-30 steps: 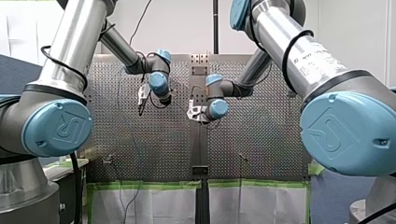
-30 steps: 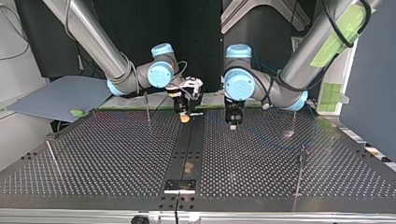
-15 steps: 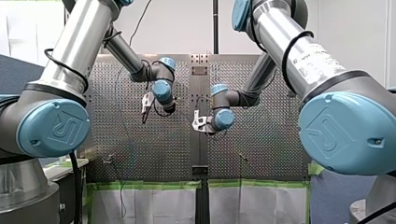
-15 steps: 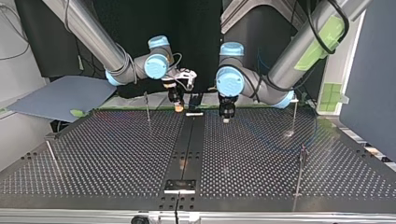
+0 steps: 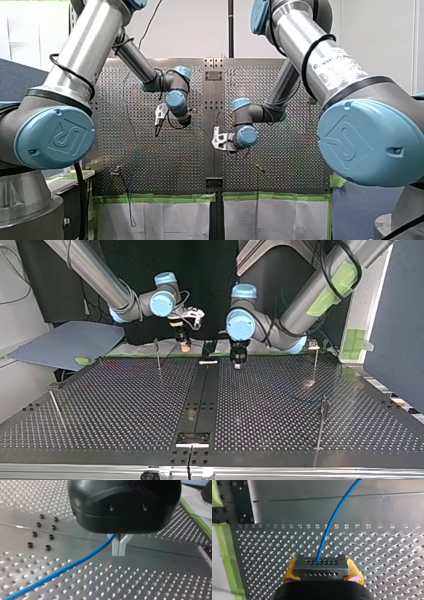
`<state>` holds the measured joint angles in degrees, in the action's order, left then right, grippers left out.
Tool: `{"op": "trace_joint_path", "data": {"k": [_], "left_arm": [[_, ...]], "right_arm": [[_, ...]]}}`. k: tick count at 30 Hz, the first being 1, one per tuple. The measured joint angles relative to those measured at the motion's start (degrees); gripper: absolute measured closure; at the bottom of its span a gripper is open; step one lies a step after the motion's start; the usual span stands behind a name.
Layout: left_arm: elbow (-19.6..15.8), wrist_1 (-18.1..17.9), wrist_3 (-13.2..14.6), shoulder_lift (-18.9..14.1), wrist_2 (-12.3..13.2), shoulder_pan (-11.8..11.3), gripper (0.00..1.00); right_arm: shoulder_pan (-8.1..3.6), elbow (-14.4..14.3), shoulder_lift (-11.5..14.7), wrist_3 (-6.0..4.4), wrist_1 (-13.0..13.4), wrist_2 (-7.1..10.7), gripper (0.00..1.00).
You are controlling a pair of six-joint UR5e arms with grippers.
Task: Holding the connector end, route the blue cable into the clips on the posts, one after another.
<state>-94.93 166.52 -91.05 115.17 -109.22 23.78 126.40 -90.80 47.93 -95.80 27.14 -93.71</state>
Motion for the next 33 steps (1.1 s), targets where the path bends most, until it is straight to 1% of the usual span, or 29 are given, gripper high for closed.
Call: {"op": "trace_joint_path", "data": {"k": [6,11,14,19,24,26,31,33], "left_arm": [[-0.6,-1.4,0.0,0.5,0.0,1.3,1.0],[-0.6,-0.9,1.0,2.1,-0.2,2.5,1.0],[-0.7,-1.2,1.6,3.6,-0.4,3.5,1.0],[-0.7,-3.3,0.8,6.2,-1.6,5.8,1.0],[-0.7,-4.9,0.6,8.9,-2.4,8.2,1.0],[-0.7,-5.2,0.6,9.8,-2.5,8.8,1.0],[-0.7,-6.6,-0.1,12.3,-2.2,10.3,1.0],[-0.7,-7.5,-0.6,13.2,-2.0,10.9,1.0]], "right_arm": [[-0.74,-2.2,0.0,-0.13,2.2,0.01,1.0],[-1.33,-3.2,0.0,-0.09,2.8,-0.04,1.0],[-1.72,-4.0,-0.1,-0.04,3.2,-0.1,1.0],[-2.59,-6.0,-0.1,-0.18,5.2,-0.02,1.0],[-3.38,-7.1,-0.1,0.28,6.7,0.06,1.0],[-3.65,-7.7,-0.1,0.39,7.2,0.02,1.0],[-4.53,-10.3,-0.2,0.55,9.8,0.27,1.0],[-4.86,-11.4,-0.3,0.86,10.9,0.38,1.0]]}}
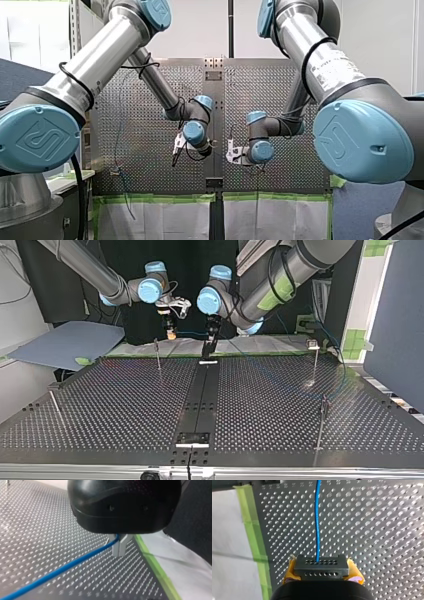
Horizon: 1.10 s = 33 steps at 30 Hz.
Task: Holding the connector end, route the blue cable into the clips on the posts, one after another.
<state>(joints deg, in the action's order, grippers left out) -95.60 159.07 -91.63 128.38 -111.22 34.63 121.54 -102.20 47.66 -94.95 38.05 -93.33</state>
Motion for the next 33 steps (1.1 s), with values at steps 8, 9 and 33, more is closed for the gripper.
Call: {"op": "trace_joint_path", "data": {"k": [8,9,33], "left_arm": [[0.0,-2.8,-1.0,2.8,0.3,1.4,1.0],[0.0,-3.2,-1.2,2.9,0.5,1.6,1.0],[0.0,-12.3,-4.2,12.2,1.6,4.6,1.0]], "right_arm": [[-1.52,-2.8,-1.4,1.84,3.5,0.01,1.0],[-1.8,-2.9,-2.0,2.24,4.1,-0.01,1.0],[-6.91,-5.3,-7.0,4.53,12.9,2.25,1.0]]}}
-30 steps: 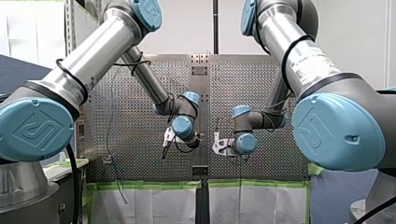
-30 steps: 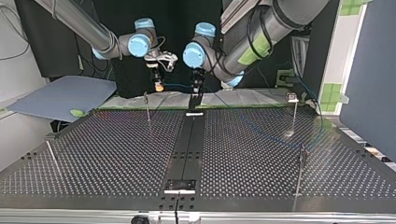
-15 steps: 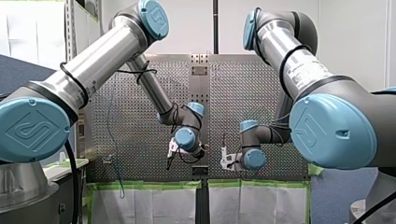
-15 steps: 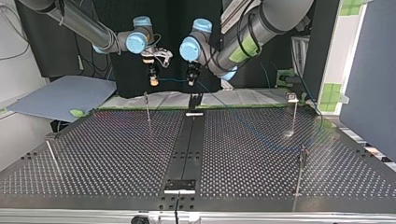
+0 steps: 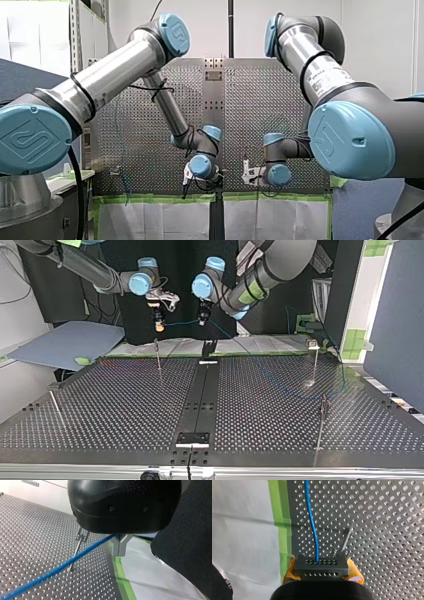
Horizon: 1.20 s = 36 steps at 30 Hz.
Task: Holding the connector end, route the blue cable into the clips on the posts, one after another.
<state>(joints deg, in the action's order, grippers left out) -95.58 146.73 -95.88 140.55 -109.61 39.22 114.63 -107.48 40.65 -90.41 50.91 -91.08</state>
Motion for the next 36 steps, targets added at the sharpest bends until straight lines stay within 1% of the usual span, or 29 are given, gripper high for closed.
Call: {"op": "trace_joint_path", "data": {"k": [2,4,9,13,16,20,24,28,32,36], "left_arm": [[0.0,-0.9,-0.3,0.3,0.2,0.2,1.0],[0.0,-2.1,-0.7,0.5,0.2,0.4,1.0],[0.0,-4.7,-1.7,0.6,-0.1,0.8,1.0],[0.0,-6.5,-2.5,0.8,-0.2,1.1,1.0],[0.0,-7.8,-2.8,1.6,-0.2,1.4,1.0],[0.0,-9.9,-3.0,3.5,-0.3,1.8,1.0],[0.1,-12.2,-3.6,5.6,-0.6,2.4,1.0],[0.7,-14.3,-4.0,6.4,-1.3,3.1,1.0],[2.5,-14.7,-4.2,6.5,-2.5,3.8,1.0],[4.6,-13.8,-4.3,6.7,-3.2,4.3,1.0]], "right_arm": [[-0.45,-0.1,0.0,0.08,0.8,0.67,1.0],[-0.92,-0.1,-0.1,0.46,1.7,1.59,1.0],[-1.99,-0.1,-0.1,2.26,3.1,4.28,1.0],[-2.92,-0.4,-0.1,2.9,4.3,5.88,1.0],[-3.62,-1.0,-0.2,3.05,5.5,6.4,1.0],[-4.49,-1.7,-0.3,3.12,6.4,6.46,1.0],[-5.51,-2.9,-0.5,2.63,7.8,6.51,1.0],[-6.41,-3.4,-1.1,2.45,9.4,6.58,1.0],[-7.2,-3.5,-2.5,2.58,11.0,6.7,1.0],[-8.51,-3.8,-4.1,2.61,12.2,7.68,1.0]]}}
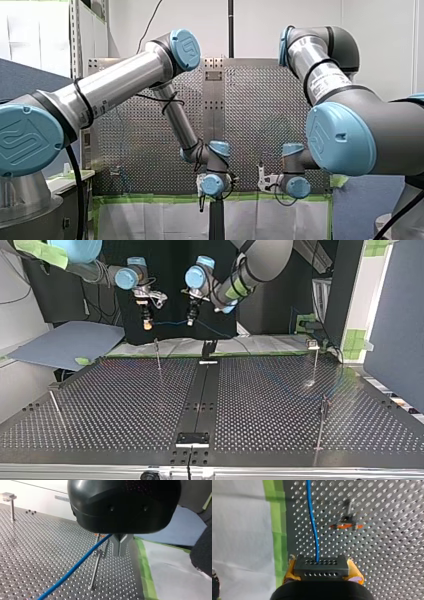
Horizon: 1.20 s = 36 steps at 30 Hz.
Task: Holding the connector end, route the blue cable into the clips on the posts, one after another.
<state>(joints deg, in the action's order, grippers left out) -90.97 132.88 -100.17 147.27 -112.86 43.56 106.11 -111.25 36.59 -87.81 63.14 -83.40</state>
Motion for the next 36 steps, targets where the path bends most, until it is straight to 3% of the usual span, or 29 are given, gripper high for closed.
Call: {"op": "trace_joint_path", "data": {"k": [6,12,24,31,36], "left_arm": [[3.0,2.6,0.7,2.2,-1.1,0.8,1.0],[6.0,5.2,0.9,3.6,-1.5,1.2,1.0],[13.1,9.1,1.4,7.4,-3.1,2.8,1.0],[16.3,9.2,1.3,7.6,-3.5,2.4,1.0],[18.9,9.2,1.3,7.6,-3.4,1.8,1.0]], "right_arm": [[-2.13,0.0,-0.6,-0.84,1.0,2.84,1.0],[-3.29,0.0,-0.6,-1.7,1.5,5.78,1.0],[-5.9,0.0,-0.7,-1.59,1.3,12.73,1.0],[-7.66,0.0,-0.7,-1.45,1.2,13.73,1.0],[-9.96,0.0,-0.7,-1.01,1.0,14.65,1.0]]}}
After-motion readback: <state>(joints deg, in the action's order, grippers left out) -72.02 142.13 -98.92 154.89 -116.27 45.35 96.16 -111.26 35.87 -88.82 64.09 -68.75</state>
